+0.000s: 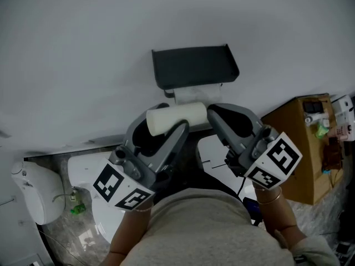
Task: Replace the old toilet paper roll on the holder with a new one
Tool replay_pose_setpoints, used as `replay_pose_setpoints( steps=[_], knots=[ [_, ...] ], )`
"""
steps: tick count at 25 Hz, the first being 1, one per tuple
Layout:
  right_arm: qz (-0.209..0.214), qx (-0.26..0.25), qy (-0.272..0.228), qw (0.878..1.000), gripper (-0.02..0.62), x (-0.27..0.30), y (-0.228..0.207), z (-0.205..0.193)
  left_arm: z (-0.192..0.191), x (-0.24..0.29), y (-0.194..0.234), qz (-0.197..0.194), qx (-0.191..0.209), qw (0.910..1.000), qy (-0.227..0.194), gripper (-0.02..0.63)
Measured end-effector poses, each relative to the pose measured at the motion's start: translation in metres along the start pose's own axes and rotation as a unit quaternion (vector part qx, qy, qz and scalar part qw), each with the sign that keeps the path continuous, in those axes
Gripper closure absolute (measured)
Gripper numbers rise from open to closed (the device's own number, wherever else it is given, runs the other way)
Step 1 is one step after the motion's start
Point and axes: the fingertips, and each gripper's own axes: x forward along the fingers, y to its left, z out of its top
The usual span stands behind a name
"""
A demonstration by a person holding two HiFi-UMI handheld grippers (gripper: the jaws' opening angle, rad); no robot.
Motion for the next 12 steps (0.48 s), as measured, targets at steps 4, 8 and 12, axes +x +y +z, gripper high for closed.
replay_pose_setpoints(
  steps=[4, 8, 12],
  knots=[
    [0.006, -0.018, 0.015, 1.0, 0.592, -0.005, -0.003, 0.003, -0.001, 0.0, 0.001, -0.002, 0.0, 1.0, -0.003, 0.392],
    [0.018, -0.033, 0.026, 0.999, 0.592, -0.005, 0.001, 0.007, 0.0, -0.001, 0.0, -0.006, 0.001, 1.0, -0.005, 0.392],
    [0.028, -0.046, 0.024, 0.998, 0.592, -0.005, 0.006, 0.014, 0.004, 0.0, -0.001, -0.006, 0.007, 0.9999, -0.008, 0.391]
  ],
)
